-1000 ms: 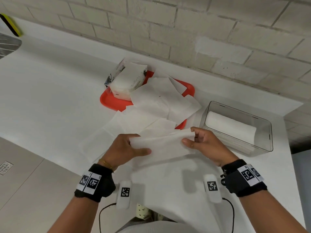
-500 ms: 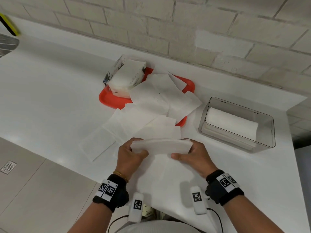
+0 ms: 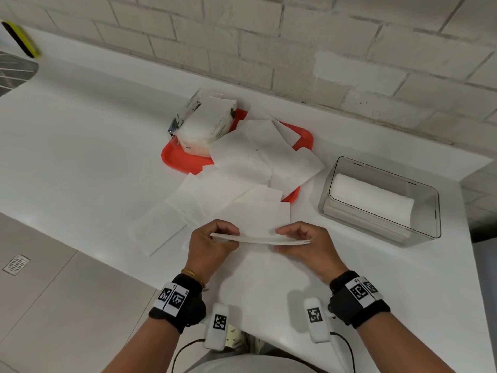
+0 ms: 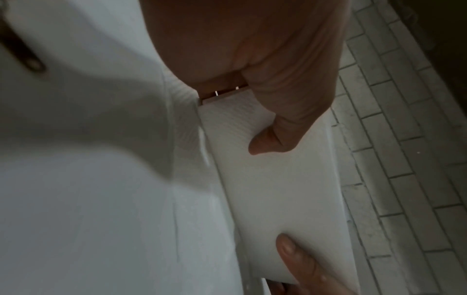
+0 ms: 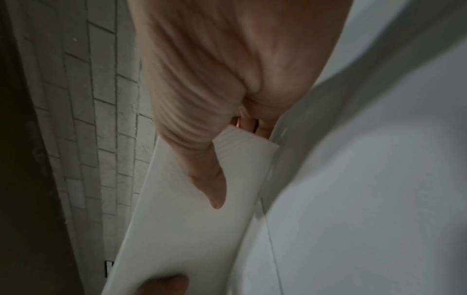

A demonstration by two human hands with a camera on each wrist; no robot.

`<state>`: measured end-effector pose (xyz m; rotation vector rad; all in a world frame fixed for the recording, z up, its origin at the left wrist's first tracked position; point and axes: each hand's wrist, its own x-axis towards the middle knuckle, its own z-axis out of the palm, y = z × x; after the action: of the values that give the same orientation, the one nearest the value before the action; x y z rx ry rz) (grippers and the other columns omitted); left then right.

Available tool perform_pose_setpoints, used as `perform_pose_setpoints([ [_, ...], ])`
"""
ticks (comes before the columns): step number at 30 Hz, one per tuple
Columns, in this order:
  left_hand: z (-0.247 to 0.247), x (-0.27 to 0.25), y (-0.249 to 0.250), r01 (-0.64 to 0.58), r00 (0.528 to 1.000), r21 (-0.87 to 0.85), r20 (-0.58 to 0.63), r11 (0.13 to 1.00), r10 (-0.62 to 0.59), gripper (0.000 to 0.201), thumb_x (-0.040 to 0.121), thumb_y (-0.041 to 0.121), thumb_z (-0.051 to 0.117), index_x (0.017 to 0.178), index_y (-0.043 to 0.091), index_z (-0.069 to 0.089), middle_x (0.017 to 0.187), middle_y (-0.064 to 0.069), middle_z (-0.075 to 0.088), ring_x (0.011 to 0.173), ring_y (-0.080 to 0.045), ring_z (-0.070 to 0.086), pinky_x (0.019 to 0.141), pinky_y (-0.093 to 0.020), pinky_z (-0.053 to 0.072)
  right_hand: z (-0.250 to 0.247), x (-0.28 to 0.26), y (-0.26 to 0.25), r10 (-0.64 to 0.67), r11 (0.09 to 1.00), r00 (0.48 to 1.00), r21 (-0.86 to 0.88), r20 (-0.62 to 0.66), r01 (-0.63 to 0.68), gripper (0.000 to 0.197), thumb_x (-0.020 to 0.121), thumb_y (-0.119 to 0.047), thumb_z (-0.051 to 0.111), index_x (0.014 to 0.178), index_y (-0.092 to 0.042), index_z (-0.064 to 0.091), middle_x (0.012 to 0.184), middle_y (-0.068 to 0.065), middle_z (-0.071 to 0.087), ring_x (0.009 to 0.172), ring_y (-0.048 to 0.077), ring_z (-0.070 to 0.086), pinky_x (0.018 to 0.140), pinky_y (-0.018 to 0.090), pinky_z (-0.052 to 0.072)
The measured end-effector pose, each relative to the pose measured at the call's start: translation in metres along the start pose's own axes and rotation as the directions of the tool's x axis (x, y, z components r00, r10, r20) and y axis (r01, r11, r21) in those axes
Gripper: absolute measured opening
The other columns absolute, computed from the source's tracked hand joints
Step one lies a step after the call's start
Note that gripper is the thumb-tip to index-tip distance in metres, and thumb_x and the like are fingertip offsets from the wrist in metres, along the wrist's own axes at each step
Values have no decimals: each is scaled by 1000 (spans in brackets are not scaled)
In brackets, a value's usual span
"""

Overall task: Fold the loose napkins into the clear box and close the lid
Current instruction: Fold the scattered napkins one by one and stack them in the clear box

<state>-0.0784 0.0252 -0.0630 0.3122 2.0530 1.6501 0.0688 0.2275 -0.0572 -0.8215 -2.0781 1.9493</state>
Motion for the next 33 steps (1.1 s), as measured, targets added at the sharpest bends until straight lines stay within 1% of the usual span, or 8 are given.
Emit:
perform_pose_setpoints([
  [5,-2,2,11,-15,1000,-78,16,997,16,25,72,-9,78,77,16,79,88,-7,79,82,-30,71,77,-39,57,-5,0,-12,-50,997,998,51,-26,51,19,72,-9,93,86,-13,81,98,-2,81,94,11,75,84,22,55],
  [10,-1,6,4,50,997,-56,68,997,-46,33,71,-9,85,83,22,79,89,-1,79,78,-15,71,74,-34,59,-8,3,-5,41,999,999,-26,25,-40,25,78,-17,91,101,-17,81,100,2,81,97,25,77,86,32,60],
  [12,2,8,2,79,995,-44,58,996,-77,33,71,-8,85,80,24,79,84,3,78,74,-13,70,71,-29,57,-7,6,-3,36,997,999,-62,31,-34,24,79,-20,90,101,-18,82,99,0,81,96,21,77,85,29,59],
  [17,2,10,9,23,997,-45,74,999,-20,21,75,-7,83,81,13,81,89,-5,79,81,-14,71,76,-26,56,-9,6,-11,10,997,1000,-81,18,-9,21,80,-22,89,100,-20,83,102,-6,81,101,11,74,96,25,55],
  [21,-4,17,0,57,991,24,119,998,-59,22,75,4,89,85,23,82,84,-13,75,69,-26,56,69,-32,48,-17,4,-14,29,986,1000,-163,-2,-29,16,84,-26,86,100,-22,82,100,-6,81,98,13,76,97,36,58],
  [24,-7,22,5,71,991,-4,110,997,-70,24,77,-2,85,87,20,82,77,-13,73,67,-22,62,71,-32,54,-34,1,-27,41,989,997,-137,-70,-50,15,87,-24,83,101,-19,81,97,-4,82,94,17,78,88,38,62],
  [27,-10,28,15,60,990,-25,125,998,-57,23,81,-9,78,93,10,79,87,-12,80,79,-25,73,75,-36,58,-68,-4,-48,4,997,983,-72,-181,-17,20,85,-21,83,104,-13,81,98,0,82,95,19,78,87,39,62],
  [33,-18,46,9,32,996,133,74,991,-43,22,82,2,82,89,22,82,84,-4,80,81,-35,72,79,-42,60,-169,-10,-73,47,999,873,27,-486,-40,14,87,-19,81,100,-16,77,98,-3,81,86,5,77,82,27,59],
])
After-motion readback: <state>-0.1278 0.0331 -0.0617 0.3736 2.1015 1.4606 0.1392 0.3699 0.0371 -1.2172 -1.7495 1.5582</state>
